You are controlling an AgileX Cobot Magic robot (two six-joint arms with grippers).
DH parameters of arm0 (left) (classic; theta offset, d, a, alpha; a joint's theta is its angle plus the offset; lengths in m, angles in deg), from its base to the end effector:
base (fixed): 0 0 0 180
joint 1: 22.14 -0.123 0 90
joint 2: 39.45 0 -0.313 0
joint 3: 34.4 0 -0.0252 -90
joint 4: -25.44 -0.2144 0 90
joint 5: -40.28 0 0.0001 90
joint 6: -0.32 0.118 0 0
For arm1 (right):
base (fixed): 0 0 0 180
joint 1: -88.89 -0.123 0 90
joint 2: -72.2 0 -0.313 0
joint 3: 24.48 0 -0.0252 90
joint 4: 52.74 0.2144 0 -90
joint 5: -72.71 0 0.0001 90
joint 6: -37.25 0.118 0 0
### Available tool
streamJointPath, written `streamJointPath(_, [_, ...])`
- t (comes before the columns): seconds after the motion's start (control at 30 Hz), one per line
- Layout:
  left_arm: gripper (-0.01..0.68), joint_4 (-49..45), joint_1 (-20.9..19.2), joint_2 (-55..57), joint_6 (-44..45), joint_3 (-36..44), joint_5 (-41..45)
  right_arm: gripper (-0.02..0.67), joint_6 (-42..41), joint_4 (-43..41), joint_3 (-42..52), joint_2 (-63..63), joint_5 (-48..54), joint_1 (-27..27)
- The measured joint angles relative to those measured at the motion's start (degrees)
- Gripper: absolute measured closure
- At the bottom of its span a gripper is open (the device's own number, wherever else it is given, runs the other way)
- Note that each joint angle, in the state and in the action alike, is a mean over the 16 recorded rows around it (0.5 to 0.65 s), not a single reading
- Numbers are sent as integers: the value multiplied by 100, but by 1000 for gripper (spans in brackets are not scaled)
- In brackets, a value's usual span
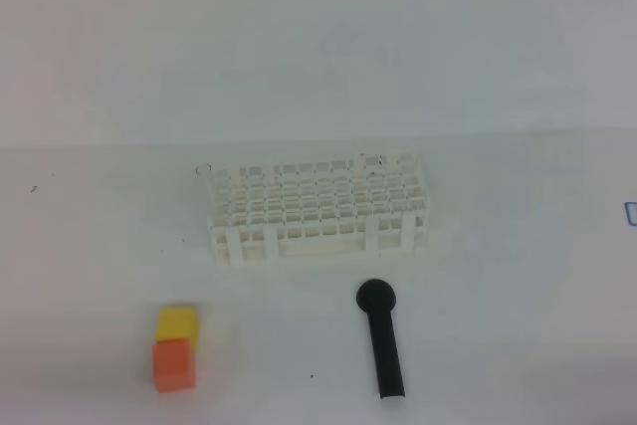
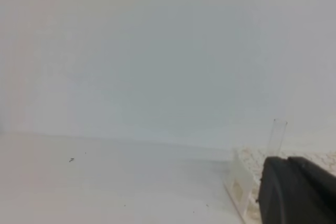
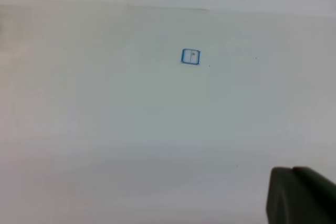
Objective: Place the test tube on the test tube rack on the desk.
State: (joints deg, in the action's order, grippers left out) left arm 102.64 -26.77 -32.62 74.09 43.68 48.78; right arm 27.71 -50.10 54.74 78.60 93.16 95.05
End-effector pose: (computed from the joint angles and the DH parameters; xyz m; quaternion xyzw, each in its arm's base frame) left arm 0.0184 -0.0157 0.2108 0.0050 0.6873 -0.0412 0.7252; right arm 0.0143 0.0004 0.1667 -0.0112 0.7988 -0.0629 0.5982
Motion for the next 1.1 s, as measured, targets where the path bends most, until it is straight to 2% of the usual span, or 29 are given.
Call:
streamJointPath(0.37, [673,-29,12,0,-21,-11,-25,650,0,6,0,0,1,0])
streamJointPath(0.5, [673,-316,146,0,-448,-11,-136,650,0,9,0,0,1,0])
streamJointPath(0.63, [673,-1409,319,-10,-1745,0,-417,650,0,11,0,0,1,0])
streamJointPath(0.97, [673,-5420,790,-19,-5891,12,-713,650,0,21,0,0,2,0])
streamJointPath(1.1, [673,-6500,897,-19,-6751,12,-346,650,0,26,0,0,3,0])
